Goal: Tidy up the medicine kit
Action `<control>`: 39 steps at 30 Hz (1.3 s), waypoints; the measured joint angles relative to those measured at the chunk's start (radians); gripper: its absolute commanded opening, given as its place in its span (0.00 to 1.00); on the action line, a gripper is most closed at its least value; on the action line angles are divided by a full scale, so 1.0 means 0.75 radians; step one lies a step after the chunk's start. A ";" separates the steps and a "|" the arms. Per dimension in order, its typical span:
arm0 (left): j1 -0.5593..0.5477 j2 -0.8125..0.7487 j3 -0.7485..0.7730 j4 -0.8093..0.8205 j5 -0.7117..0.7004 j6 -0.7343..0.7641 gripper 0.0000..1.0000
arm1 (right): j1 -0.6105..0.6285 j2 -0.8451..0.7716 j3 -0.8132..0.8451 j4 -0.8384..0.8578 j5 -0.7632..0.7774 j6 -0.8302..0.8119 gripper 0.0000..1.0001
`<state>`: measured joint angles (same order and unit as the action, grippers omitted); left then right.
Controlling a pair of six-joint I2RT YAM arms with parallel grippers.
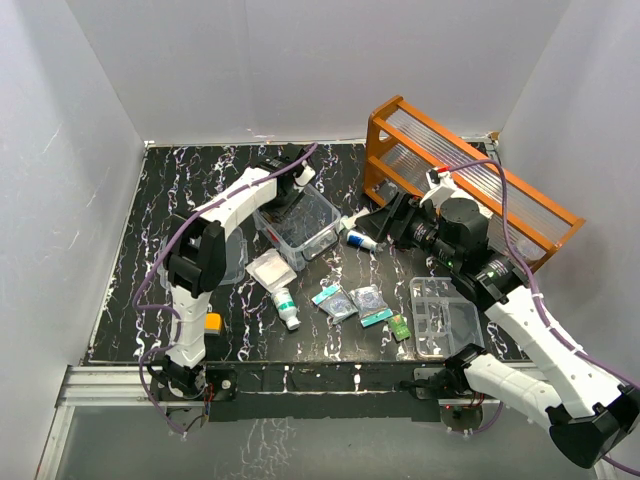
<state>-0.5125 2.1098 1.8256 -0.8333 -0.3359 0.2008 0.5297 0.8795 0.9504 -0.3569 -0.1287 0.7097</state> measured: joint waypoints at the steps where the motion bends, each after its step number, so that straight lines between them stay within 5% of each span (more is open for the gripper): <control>1: 0.000 0.001 0.000 -0.002 -0.010 0.002 0.24 | 0.000 0.002 -0.001 0.001 -0.002 0.000 0.72; 9: 0.000 0.063 0.028 -0.023 -0.095 0.028 0.25 | 0.000 0.001 -0.010 0.003 -0.001 0.008 0.71; 15: 0.000 0.113 0.055 -0.051 -0.116 0.036 0.42 | 0.000 -0.004 -0.016 0.003 0.003 0.024 0.71; 26: 0.000 0.115 0.097 -0.078 -0.151 0.037 0.56 | 0.000 -0.004 -0.027 0.001 0.003 0.071 0.71; 30: 0.000 0.115 0.104 -0.083 -0.154 0.036 0.55 | 0.000 -0.009 -0.053 -0.002 0.004 0.080 0.71; 35: 0.000 0.115 0.132 -0.086 -0.143 0.032 0.39 | 0.000 -0.011 -0.058 -0.003 0.004 0.079 0.71; 39: 0.001 0.115 0.145 -0.069 -0.082 0.031 0.36 | 0.000 -0.011 -0.058 -0.003 0.009 0.079 0.71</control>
<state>-0.5121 2.1960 1.9343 -0.8848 -0.3977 0.2241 0.5297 0.8715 0.9066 -0.3588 -0.1223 0.7692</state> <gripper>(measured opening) 0.378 0.714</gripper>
